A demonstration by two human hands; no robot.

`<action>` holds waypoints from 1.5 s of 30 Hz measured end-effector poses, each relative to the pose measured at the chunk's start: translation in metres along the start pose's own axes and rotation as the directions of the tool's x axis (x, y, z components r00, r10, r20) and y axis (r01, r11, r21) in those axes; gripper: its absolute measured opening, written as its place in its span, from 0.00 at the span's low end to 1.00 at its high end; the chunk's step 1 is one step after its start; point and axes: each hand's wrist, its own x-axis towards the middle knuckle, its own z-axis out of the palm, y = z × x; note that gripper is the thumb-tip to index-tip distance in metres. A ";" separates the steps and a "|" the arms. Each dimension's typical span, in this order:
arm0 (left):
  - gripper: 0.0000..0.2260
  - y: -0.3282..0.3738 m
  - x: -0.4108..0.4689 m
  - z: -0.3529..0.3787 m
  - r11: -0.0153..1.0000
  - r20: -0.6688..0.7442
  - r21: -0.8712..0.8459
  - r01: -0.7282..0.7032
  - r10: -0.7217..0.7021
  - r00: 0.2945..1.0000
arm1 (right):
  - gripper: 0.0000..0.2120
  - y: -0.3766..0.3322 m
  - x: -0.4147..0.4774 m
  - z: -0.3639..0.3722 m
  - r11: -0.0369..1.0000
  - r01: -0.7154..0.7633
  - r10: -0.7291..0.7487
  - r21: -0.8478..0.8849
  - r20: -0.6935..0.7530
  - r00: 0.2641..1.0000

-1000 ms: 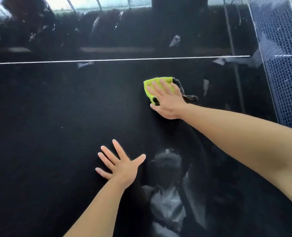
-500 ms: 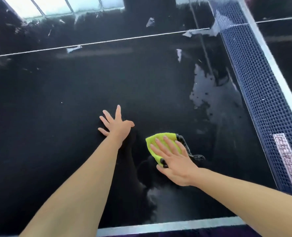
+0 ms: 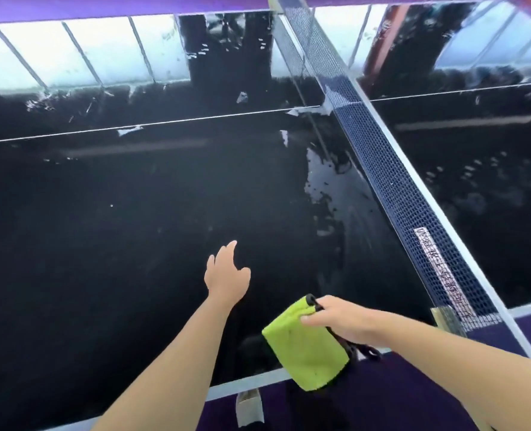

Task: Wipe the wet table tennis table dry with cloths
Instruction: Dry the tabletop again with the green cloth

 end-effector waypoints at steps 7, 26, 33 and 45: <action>0.35 0.040 0.039 0.006 0.987 0.018 0.161 -0.030 0.027 0.999 | 0.16 -0.034 -0.001 -0.107 0.923 0.359 -0.332 -0.137 -0.757 0.563; 0.66 0.091 0.127 0.048 0.798 0.162 0.374 0.472 -0.557 0.814 | 0.30 -0.084 0.308 -0.370 0.763 -0.480 0.002 -0.432 -0.741 0.671; 0.66 0.092 0.132 0.051 0.772 0.151 0.385 0.505 -0.593 0.791 | 0.30 -0.165 0.382 -0.400 0.663 -0.261 -0.213 -0.702 -0.511 0.833; 0.63 0.087 0.118 0.043 0.867 0.147 0.322 0.380 -0.442 0.885 | 0.32 -0.004 0.206 -0.250 0.480 -0.004 -0.352 -0.877 -0.197 0.915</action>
